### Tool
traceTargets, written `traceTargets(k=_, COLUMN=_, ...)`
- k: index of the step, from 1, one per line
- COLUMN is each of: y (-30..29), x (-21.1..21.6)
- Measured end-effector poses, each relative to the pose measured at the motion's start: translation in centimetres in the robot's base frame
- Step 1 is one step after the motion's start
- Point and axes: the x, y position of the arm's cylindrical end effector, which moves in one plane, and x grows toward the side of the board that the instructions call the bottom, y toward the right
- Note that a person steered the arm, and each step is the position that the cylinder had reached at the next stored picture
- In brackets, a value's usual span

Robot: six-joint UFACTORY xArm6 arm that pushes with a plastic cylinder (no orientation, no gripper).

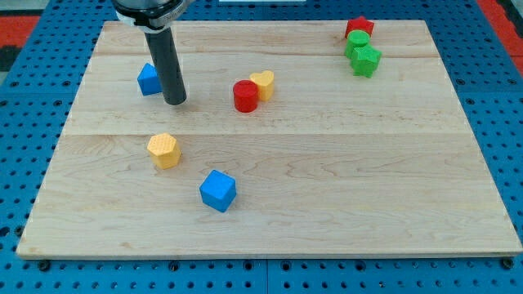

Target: Push the red circle into the green circle

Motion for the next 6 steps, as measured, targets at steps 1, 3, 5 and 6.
traceTargets(k=1, y=0.0, x=0.0)
traceTargets(k=3, y=-0.2, x=3.4)
traceTargets(k=5, y=12.9, x=2.4)
traceTargets(k=6, y=8.5, x=-0.8)
